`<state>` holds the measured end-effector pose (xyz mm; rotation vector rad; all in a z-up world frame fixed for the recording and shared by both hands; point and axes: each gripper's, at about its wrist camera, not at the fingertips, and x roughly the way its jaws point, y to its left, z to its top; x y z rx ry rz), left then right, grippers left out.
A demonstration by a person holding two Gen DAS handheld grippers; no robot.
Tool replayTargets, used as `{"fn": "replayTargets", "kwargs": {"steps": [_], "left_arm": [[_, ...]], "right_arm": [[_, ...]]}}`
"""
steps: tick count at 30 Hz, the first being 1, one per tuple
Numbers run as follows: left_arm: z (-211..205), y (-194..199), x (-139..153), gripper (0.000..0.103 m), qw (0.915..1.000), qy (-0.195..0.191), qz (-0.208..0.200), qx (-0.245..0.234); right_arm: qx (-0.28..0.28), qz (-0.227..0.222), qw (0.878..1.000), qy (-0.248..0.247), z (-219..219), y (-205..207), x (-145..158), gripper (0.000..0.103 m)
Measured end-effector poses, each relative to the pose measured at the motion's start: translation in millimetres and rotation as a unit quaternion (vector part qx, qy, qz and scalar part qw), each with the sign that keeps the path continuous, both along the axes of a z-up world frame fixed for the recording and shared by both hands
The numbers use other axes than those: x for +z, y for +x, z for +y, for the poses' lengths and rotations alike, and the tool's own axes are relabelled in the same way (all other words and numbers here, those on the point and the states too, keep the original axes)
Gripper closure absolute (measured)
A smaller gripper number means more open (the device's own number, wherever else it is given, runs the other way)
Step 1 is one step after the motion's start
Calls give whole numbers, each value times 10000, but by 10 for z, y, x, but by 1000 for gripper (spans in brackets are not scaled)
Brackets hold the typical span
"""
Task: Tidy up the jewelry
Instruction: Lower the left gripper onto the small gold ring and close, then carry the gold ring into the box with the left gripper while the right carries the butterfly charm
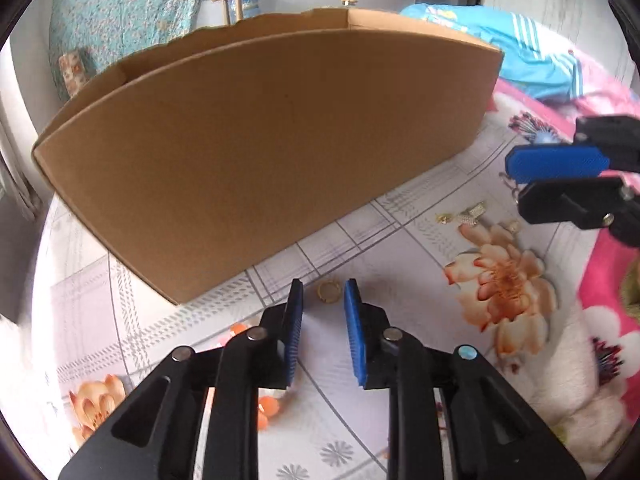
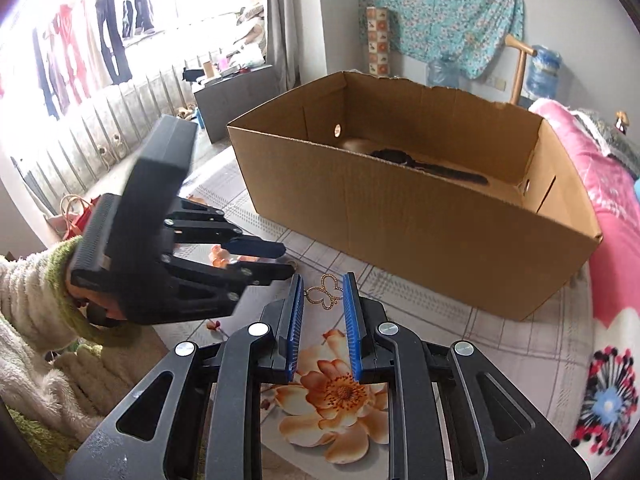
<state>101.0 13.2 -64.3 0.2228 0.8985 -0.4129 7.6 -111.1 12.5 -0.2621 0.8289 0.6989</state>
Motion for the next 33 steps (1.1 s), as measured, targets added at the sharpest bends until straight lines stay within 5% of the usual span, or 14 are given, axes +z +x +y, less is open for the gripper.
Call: {"fn": "replayTargets", "kwargs": {"steps": [5,10,21,33], "left_arm": [[-32,-4,8,84,9999,141,-40,-45],[-145,-6,5,103,9992,313,-171,-203],[-35,-108,233,103,9994,-151,-206,-251],[-185,92,40,95,9990,55,142,-427]], "right_arm": [[-77,57,9999,109,-44,5,-24,85],[-100,50,9998,190,-73,23,-6,85],[-162,-187,9990,377,-156,-93,161,85],[-200,-69,9983,550,-206,-149,95,85]]}}
